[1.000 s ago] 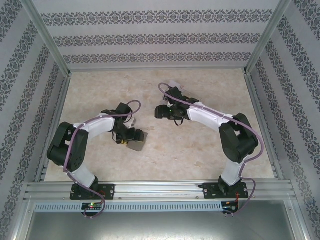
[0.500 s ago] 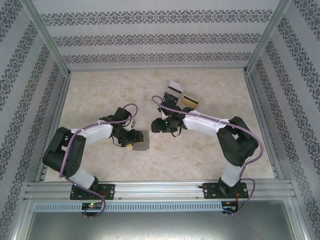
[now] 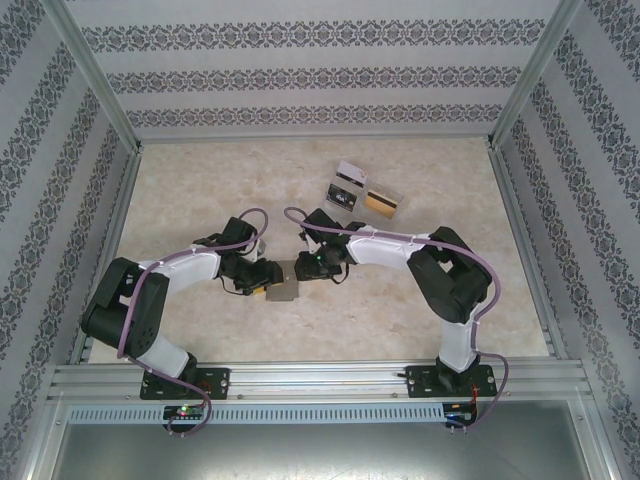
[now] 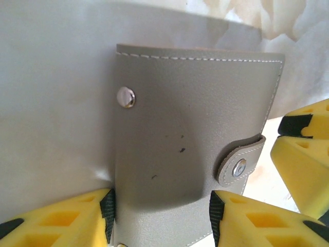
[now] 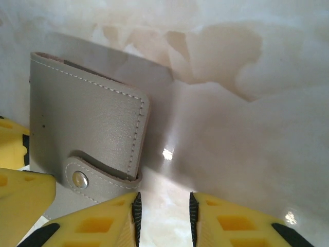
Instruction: Take the credit cards out of the card holder
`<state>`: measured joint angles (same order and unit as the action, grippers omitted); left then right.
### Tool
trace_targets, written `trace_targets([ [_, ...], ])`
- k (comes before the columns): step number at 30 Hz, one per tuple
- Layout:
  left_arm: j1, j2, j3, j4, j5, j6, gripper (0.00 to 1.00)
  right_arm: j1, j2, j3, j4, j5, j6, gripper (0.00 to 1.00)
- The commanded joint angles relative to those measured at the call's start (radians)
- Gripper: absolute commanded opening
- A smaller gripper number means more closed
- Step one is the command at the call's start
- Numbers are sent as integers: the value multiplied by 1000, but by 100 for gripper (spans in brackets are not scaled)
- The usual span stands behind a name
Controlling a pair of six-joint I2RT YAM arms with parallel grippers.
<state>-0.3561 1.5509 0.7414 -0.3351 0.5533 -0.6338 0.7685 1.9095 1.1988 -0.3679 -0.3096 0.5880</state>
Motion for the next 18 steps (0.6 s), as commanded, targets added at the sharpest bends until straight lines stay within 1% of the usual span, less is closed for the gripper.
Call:
trace_targets([
  [1,11,-16,-12,60,50,-22,53,4,22,34,-9,-33,-14,33],
  [4,14,-15,-13,63,57,-22,52,6,13,29,4,-35,-14,33],
  [7,15,-9,-15,64,56,-20,51,4,-7,13,23,-27,-14,35],
  [10,16,-7,-16,66,56,-22,50,3,8,23,9,-26,-19,35],
  [14,19,-6,-23,79,59,-29,49,3,50,45,-9,-33,-14,31],
  [18,22,4,-30,97,66,-43,49,4,74,58,-37,-7,-12,27],
])
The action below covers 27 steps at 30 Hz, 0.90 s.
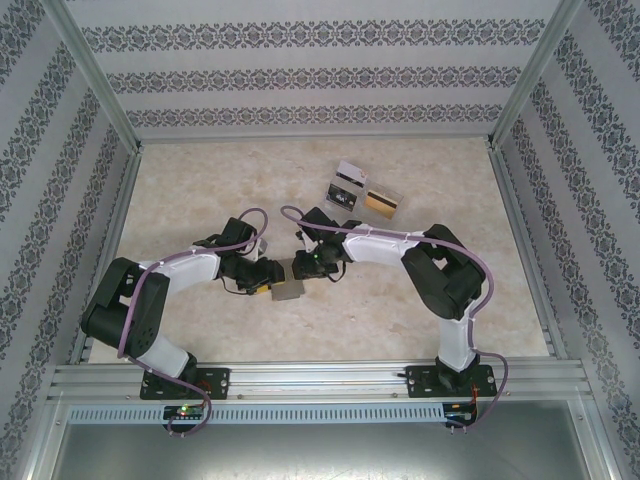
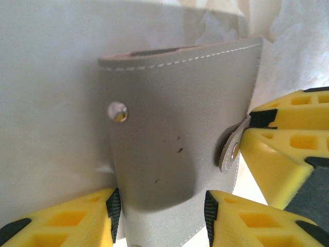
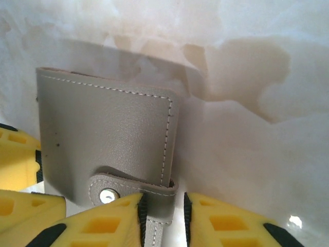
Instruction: Take the credit cards out of the card holder
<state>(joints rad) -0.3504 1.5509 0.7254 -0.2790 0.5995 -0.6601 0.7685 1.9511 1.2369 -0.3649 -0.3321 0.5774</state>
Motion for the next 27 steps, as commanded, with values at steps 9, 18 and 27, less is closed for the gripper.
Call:
trace_targets([
  [9,34,19,-32,95,55,-63,48,-15,51,-2,-41,23,25,19],
  [18,47,46,-46,239,174,-110,42,-27,54,-11,-26,6,38,17],
  [27,60,-13,-51,254,198,-87,19,-57,-16,-41,26,-13,41,20],
])
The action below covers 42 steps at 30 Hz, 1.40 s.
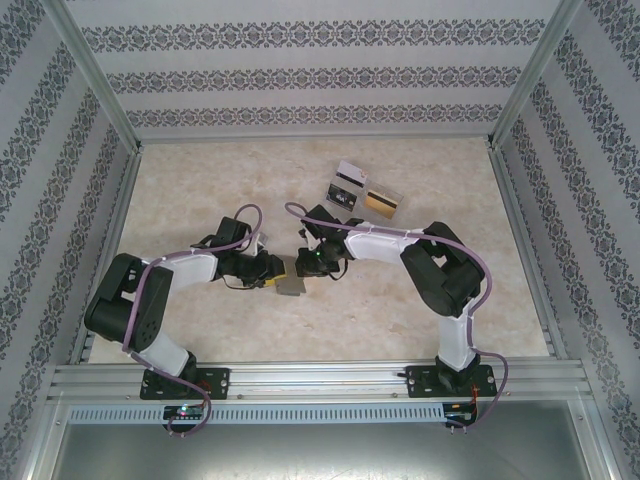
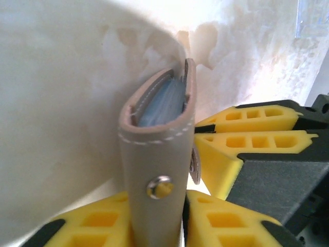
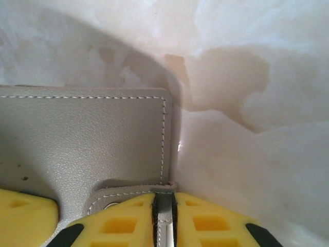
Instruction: Take the credit cards out of the card holder
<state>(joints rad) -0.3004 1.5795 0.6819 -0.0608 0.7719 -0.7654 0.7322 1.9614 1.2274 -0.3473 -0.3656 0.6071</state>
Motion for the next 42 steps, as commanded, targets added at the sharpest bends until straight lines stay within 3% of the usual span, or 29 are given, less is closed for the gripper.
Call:
trace_targets([
  [1,10,-46,-4,29,29,27,15,-27,-48,-38,24,18,8,22],
  [5,10,-67,9,12,28,47,1,-37,-126,-54,72,6,-10,34],
  [7,10,-70,15,4,25,55,0,-35,-138,-44,87,-35,-17,40],
  [11,10,-63,26,-10,25,62,0,-20,-109,-9,77,-73,-9,43],
  [29,9,-58,30,12,30,55,0,12,-9,52,17,-78,2,39],
  [42,10,-75,28,-15,-41,49,0,22,-19,31,-106,87,-7,25],
])
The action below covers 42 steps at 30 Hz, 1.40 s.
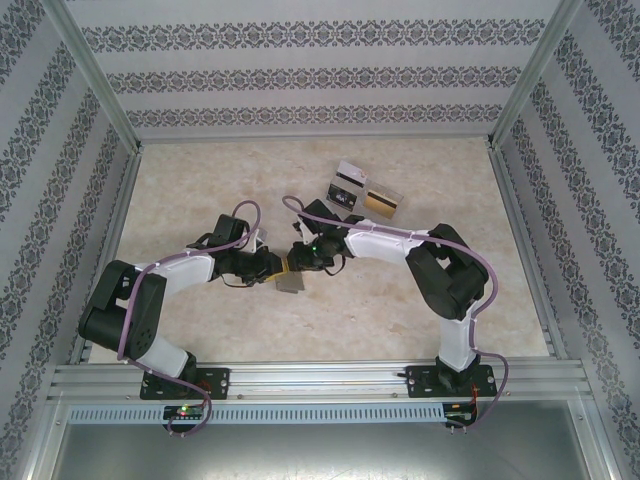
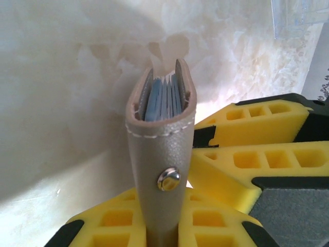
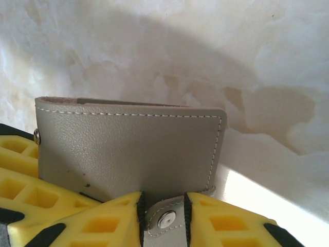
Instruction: Take the credit cards out of the card holder
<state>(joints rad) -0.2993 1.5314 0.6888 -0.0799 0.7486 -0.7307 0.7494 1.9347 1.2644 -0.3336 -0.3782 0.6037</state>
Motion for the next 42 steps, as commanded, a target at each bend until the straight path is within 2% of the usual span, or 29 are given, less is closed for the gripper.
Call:
trace_targets([
  [1,8,-26,23,-6,-25,14,0,4,3,-10,-125,122,2,24],
  [8,9,-19,26,-25,-45,19,0,0,-32,-48,-143,227,32,16],
  [12,9,-5,31,-20,-33,18,0,-1,-43,-50,-95,188,26,20],
  [15,9,2,31,-21,-31,20,1,-10,-25,-35,-53,93,23,24],
  [20,9,14,35,-37,-46,24,36,-13,7,-16,-18,42,30,23],
  [25,10,-1,65,-90,-99,36,62,-17,-13,-20,-16,100,36,8],
  [32,45,-76,120,-194,-223,62,94,-35,-131,-63,-24,213,6,0],
  [34,61,-105,132,-228,-266,70,99,-44,-164,-70,-20,221,-4,0],
  [42,172,-227,118,-290,-341,22,99,-58,-237,-38,41,125,-36,0],
])
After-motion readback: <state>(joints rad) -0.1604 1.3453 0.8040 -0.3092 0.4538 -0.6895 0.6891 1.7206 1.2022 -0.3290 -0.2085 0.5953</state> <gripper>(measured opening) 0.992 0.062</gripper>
